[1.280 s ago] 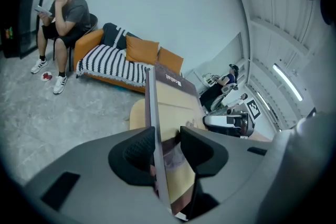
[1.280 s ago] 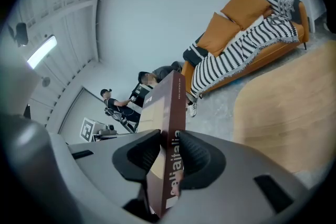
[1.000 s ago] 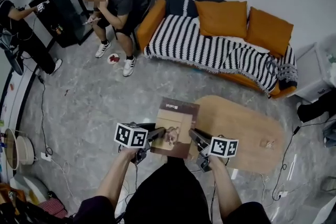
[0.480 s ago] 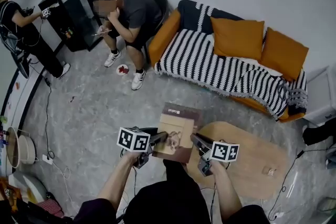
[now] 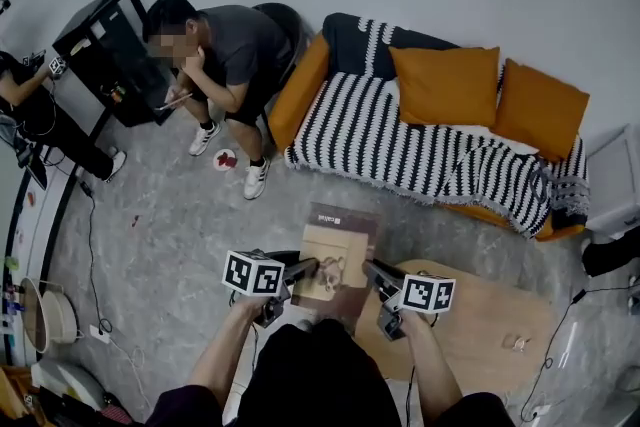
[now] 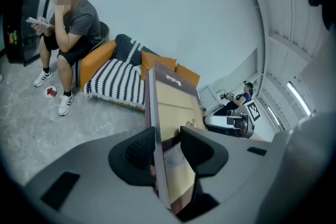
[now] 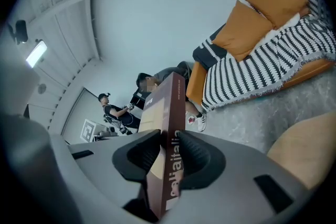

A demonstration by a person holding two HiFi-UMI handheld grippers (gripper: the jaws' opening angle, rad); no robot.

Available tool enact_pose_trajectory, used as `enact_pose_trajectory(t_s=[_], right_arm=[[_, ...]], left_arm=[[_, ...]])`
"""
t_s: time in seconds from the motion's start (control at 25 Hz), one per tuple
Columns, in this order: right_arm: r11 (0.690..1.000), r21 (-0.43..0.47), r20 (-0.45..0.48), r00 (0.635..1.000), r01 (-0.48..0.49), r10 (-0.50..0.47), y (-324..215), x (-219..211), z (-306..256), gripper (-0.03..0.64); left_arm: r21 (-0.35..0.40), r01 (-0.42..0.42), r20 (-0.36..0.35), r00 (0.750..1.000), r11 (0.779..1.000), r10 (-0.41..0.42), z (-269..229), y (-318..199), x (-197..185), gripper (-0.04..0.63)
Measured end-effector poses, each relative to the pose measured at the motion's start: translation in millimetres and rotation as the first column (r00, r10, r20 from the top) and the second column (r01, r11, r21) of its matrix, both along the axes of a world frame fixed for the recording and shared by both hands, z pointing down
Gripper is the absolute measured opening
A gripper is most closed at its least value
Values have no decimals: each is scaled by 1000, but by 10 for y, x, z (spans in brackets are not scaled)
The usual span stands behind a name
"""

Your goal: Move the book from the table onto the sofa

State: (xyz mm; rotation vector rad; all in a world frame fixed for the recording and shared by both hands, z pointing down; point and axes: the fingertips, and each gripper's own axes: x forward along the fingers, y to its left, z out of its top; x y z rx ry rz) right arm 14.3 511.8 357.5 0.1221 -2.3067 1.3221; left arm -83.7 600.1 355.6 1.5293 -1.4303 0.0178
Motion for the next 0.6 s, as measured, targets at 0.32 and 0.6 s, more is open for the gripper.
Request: enact_pose_trajectory(t_s=[0.32, 0.6], right_arm=[[995, 5, 0, 995, -99, 99, -436, -400, 2, 127], [973, 9, -11, 973, -231, 231, -885, -747, 5, 126]], left_arm=[[5, -86, -12, 996, 996, 86, 17, -514, -467, 160], [10, -216, -21, 976, 976, 216, 36, -1110, -908, 160]])
